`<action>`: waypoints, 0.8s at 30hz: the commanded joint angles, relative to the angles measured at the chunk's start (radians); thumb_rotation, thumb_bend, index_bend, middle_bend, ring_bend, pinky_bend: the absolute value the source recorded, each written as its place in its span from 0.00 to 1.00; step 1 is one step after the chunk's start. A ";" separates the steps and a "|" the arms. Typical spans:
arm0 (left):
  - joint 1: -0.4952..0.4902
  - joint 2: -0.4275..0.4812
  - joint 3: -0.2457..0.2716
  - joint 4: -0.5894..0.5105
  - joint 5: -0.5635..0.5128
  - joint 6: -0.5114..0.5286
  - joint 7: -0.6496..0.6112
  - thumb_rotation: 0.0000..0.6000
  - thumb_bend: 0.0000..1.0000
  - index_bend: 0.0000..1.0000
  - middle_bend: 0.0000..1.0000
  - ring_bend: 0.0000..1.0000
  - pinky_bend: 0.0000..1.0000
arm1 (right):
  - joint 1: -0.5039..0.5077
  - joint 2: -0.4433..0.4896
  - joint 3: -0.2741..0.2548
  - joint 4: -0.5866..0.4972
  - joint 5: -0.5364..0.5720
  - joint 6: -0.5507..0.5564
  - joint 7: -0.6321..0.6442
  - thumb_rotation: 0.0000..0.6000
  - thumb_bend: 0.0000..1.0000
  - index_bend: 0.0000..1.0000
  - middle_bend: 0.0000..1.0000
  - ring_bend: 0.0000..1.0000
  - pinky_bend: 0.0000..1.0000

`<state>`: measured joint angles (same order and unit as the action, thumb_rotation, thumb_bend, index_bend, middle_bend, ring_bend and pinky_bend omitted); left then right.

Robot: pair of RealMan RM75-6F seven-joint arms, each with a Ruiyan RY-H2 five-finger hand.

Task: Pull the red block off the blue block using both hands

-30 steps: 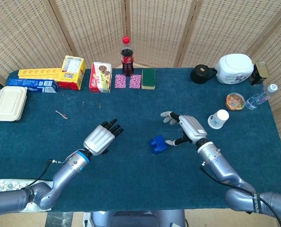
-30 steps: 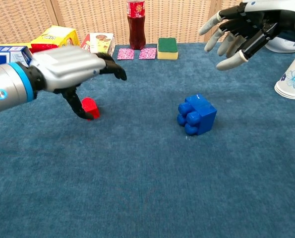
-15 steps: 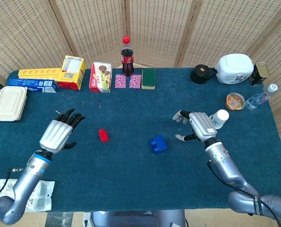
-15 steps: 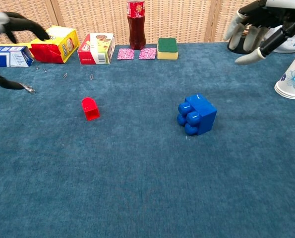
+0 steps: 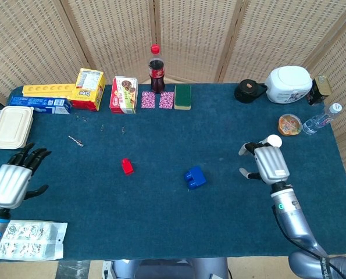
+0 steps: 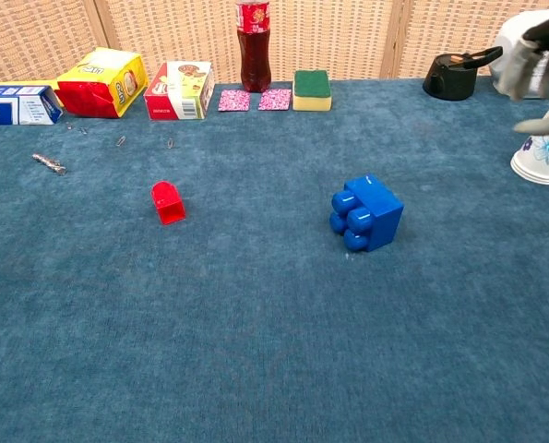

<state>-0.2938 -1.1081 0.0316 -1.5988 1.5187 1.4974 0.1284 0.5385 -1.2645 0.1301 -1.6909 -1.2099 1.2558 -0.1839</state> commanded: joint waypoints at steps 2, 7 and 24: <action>0.052 0.019 0.022 0.041 -0.004 0.032 -0.046 1.00 0.08 0.20 0.23 0.10 0.29 | -0.066 0.035 -0.041 -0.037 -0.029 0.067 -0.029 1.00 0.25 0.46 0.48 0.50 0.41; 0.092 0.011 0.030 0.086 -0.005 0.056 -0.060 1.00 0.08 0.20 0.23 0.10 0.29 | -0.119 0.065 -0.061 -0.068 -0.038 0.113 -0.037 1.00 0.25 0.46 0.48 0.51 0.41; 0.144 -0.025 0.011 0.133 -0.001 0.061 -0.128 1.00 0.08 0.20 0.23 0.10 0.27 | -0.283 0.127 -0.074 -0.082 -0.065 0.283 -0.054 1.00 0.25 0.47 0.49 0.50 0.39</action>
<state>-0.1504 -1.1297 0.0451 -1.4678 1.5131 1.5557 -0.0037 0.2643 -1.1397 0.0545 -1.7756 -1.2749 1.5310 -0.2426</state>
